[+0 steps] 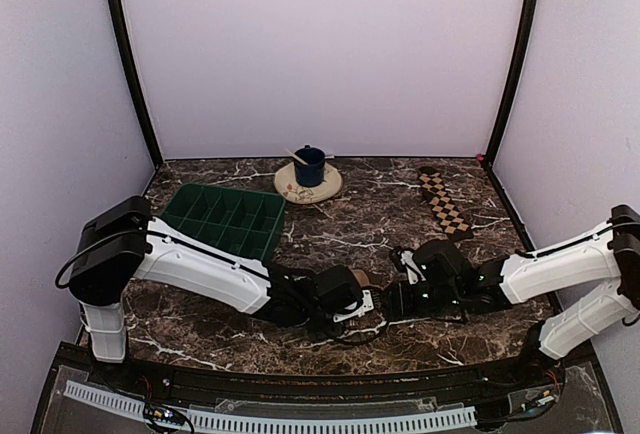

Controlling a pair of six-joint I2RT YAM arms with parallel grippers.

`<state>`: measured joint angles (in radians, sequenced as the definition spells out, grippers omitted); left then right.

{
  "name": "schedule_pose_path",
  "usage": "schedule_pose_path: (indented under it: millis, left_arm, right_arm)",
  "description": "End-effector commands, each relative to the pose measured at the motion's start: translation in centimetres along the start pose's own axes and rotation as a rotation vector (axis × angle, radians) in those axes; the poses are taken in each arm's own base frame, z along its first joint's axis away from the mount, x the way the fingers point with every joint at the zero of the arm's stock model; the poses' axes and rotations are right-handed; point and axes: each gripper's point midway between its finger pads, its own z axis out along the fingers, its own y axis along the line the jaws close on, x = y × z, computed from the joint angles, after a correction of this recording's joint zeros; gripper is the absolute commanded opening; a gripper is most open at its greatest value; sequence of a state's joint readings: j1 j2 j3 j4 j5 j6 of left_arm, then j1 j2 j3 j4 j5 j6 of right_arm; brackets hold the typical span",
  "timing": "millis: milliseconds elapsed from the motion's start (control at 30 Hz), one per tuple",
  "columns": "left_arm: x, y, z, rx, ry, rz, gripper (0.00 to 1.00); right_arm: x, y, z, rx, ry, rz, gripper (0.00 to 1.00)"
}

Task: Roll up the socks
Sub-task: Roll the sock at the center of the board.

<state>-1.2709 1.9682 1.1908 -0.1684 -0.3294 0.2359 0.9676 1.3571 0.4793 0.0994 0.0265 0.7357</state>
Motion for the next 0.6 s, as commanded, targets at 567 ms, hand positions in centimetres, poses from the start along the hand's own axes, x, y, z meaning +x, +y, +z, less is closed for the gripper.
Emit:
schedule_pose_path:
  millis: [567]
  left_arm:
    - [2.3, -5.1, -1.0, 0.478, 0.222, -0.031, 0.0]
  right_arm:
    - [-0.5, -4.9, -4.1, 0.156, -0.178, -0.046, 0.45]
